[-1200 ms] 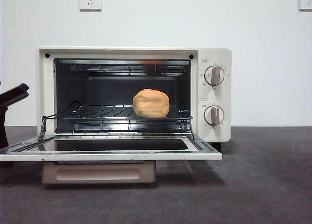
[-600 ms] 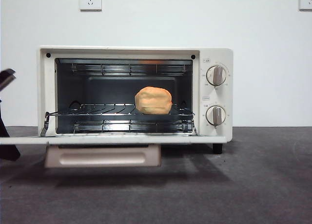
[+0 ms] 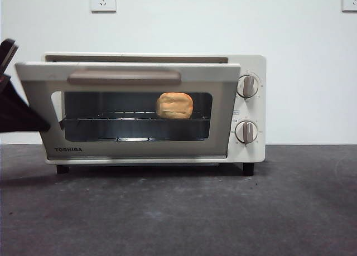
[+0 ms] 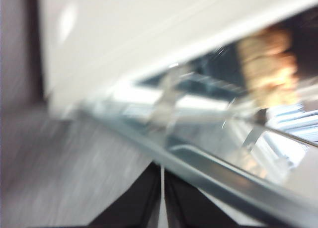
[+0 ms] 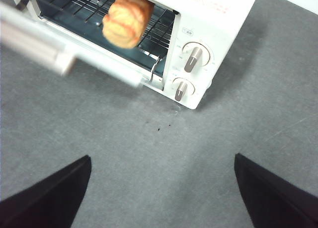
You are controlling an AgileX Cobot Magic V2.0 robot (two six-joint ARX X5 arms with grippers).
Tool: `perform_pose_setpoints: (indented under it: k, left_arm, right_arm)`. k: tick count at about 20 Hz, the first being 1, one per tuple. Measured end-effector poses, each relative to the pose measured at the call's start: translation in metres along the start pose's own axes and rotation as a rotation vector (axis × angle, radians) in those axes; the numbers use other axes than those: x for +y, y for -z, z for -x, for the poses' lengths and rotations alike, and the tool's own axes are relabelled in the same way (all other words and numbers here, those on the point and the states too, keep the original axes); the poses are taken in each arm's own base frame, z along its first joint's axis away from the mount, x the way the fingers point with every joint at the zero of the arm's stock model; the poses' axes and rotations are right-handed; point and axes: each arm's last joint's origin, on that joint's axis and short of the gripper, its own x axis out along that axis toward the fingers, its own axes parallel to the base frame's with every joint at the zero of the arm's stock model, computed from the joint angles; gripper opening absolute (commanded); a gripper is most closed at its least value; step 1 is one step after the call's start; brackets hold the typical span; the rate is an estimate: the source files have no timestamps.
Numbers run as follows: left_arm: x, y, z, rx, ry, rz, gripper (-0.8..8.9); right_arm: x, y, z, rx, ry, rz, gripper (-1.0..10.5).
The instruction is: The left arm flap open the oven, the right arm pick bread and place it into oven, the left arm flap close the oven
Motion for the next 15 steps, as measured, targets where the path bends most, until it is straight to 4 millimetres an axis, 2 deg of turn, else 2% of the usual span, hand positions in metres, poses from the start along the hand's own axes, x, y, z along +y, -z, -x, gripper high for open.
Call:
perform_pose_setpoints:
  k: [5, 11, 15]
  left_arm:
    - [-0.005, -0.013, 0.001, -0.134, -0.02, -0.036, 0.15]
    - [-0.008, -0.011, -0.001, -0.114, -0.006, -0.023, 0.16]
    - [-0.029, -0.007, 0.004, -0.117, 0.003, -0.063, 0.17]
  right_arm:
    - [0.0, 0.0, 0.0, 0.0, 0.0, -0.004, 4.6]
    - [0.0, 0.0, 0.0, 0.001, -0.003, -0.009, 4.6]
    - [0.0, 0.0, 0.0, 0.0, -0.004, -0.017, 4.6]
